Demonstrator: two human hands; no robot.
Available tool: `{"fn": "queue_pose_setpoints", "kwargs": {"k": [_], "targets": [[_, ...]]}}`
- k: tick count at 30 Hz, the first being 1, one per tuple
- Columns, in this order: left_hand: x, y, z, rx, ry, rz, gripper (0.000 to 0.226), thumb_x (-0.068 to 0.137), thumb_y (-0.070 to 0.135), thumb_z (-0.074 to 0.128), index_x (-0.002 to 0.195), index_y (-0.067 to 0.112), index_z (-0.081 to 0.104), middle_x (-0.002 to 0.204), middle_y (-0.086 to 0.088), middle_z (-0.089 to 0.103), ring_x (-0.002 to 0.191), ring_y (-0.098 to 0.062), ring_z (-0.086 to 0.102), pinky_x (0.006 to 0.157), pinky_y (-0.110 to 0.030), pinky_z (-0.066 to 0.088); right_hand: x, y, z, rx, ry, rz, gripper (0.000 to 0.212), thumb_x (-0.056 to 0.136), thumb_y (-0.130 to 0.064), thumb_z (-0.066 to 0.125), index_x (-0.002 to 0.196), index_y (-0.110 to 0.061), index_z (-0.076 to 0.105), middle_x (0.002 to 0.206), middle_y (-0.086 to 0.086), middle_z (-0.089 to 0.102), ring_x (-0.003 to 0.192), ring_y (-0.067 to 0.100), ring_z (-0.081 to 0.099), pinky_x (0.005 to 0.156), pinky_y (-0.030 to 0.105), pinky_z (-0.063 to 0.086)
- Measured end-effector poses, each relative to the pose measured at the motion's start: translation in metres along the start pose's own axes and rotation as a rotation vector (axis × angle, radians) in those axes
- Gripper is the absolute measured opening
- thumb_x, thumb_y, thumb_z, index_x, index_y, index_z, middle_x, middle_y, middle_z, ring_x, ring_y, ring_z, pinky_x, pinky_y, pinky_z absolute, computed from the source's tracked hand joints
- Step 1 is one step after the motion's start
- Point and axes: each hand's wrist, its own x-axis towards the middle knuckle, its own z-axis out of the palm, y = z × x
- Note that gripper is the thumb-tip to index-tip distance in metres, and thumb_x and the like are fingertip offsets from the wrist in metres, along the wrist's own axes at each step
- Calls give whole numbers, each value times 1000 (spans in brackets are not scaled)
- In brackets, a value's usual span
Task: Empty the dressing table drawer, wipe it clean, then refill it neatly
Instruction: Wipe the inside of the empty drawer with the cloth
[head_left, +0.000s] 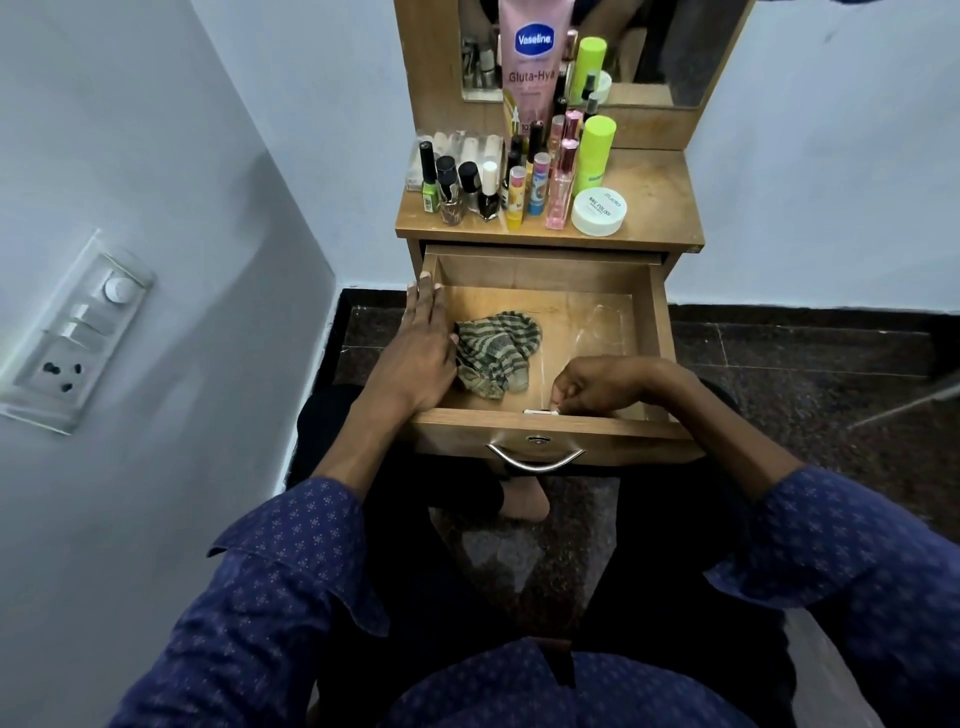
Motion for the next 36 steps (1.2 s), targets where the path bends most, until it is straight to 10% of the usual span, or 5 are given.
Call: {"fn": "queue_pose_setpoints", "kwargs": {"k": [14, 36], "targets": [[0, -1, 1, 0, 10, -4, 71, 114, 25, 36, 166, 4, -6, 172, -13, -23, 158, -27, -23, 127, -37, 0, -8, -45, -80, 483, 1291, -221, 21, 88, -24, 81, 103, -11, 72, 93, 0, 76, 81, 10, 74, 72, 20, 59], [2, -5, 6, -26, 37, 21, 72, 112, 24, 39, 166, 2, -4, 172, -14, -22, 158, -28, -22, 128, -39, 1, 22, -79, -74, 242, 1562, -37, 21, 85, -26, 86, 100, -15, 75, 85, -6, 73, 77, 4, 66, 72, 21, 57]]}}
